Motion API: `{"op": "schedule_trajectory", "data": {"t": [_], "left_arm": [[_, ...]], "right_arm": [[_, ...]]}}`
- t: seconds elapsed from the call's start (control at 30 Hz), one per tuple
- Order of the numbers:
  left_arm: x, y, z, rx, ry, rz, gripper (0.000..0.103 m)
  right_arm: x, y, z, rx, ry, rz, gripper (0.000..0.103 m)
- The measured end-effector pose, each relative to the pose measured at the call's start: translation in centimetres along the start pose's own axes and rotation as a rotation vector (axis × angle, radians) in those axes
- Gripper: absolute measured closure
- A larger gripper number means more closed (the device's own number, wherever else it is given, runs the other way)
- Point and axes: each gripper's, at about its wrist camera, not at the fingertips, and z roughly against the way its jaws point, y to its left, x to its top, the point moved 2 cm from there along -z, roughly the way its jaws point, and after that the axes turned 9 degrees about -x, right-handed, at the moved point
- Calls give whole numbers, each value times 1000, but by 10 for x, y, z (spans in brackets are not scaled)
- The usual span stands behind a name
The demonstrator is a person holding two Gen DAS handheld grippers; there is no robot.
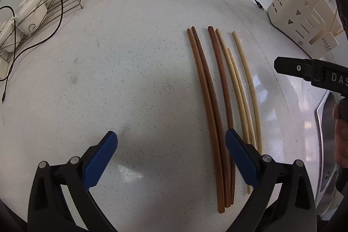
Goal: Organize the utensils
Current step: 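Move both tools back down toward the row of chopsticks, then close the left gripper on a brown chopstick from the row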
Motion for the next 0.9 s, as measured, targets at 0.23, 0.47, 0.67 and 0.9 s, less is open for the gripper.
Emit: {"op": "schedule_trajectory", "data": {"t": [0.23,0.47,0.67,0.9], "left_arm": [[4,-4,-13,60,44,-20,5],[9,-3,-22,84,71,-20,5],[20,3,-33,78,102,9,5],[20,17,-32,58,118,13,14]], "right_arm": [[4,1,7,-11,-33,15,14],[7,-5,11,-17,-41,3,14],[7,-9,8,-19,-32,-6,14],[3,-2,-1,-6,4,25,19]]}}
